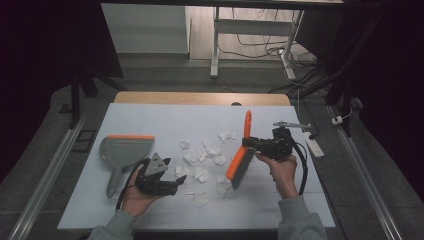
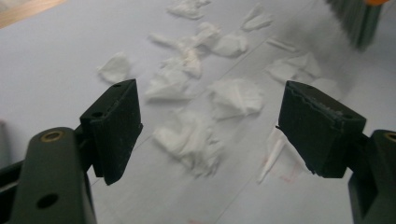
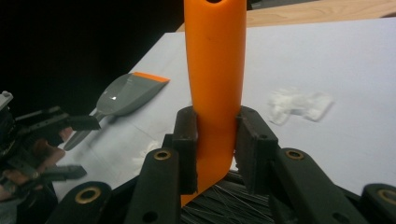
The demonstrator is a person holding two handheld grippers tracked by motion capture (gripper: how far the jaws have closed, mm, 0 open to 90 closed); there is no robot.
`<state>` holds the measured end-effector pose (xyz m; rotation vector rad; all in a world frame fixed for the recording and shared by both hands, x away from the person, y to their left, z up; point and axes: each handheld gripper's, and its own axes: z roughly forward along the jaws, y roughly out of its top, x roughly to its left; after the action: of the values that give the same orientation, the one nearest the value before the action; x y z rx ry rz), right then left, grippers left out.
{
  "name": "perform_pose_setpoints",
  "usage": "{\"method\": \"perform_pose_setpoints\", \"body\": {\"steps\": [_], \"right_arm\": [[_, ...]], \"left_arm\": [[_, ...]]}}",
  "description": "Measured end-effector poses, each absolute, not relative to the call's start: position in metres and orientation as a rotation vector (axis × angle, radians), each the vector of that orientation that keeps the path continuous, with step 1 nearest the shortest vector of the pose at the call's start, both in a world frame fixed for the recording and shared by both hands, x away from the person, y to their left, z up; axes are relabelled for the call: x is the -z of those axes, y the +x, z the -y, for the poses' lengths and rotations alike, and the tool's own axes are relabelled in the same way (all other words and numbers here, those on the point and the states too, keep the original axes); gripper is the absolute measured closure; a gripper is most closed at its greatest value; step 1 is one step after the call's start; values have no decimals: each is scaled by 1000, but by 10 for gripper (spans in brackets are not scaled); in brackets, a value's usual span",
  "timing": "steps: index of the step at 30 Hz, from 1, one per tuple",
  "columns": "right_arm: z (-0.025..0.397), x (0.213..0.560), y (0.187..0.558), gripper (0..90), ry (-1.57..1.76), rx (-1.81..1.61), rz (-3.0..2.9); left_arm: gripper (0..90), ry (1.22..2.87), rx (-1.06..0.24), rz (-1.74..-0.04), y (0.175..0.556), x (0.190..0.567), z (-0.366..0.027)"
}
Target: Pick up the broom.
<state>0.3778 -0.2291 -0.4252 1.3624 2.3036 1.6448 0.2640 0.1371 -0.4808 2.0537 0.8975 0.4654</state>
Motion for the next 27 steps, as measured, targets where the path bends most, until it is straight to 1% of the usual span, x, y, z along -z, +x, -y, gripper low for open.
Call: {"method": "perform_pose_setpoints", "body": {"steps": [13,15,21,25,27], "right_arm": [[185,432,370,707,1350,-1740,-2254],[180,433,368,707,1348,-1740,-2250],[168,440,362,707,1371,-1792,-2199],[161,443,357,707,1390,-1835,-2168],[159,443,355,707,1399,-1855,-2148]], "left_arm": [[221,2064,-383,-787,264,478,-92],[221,2060,-363,-784,265,480,-88],[222,2042,-357,-791,268,483,-80],[250,2002,-353,-822,272,488,-71],[299,1993,-350,-825,274,489,-70]]}}
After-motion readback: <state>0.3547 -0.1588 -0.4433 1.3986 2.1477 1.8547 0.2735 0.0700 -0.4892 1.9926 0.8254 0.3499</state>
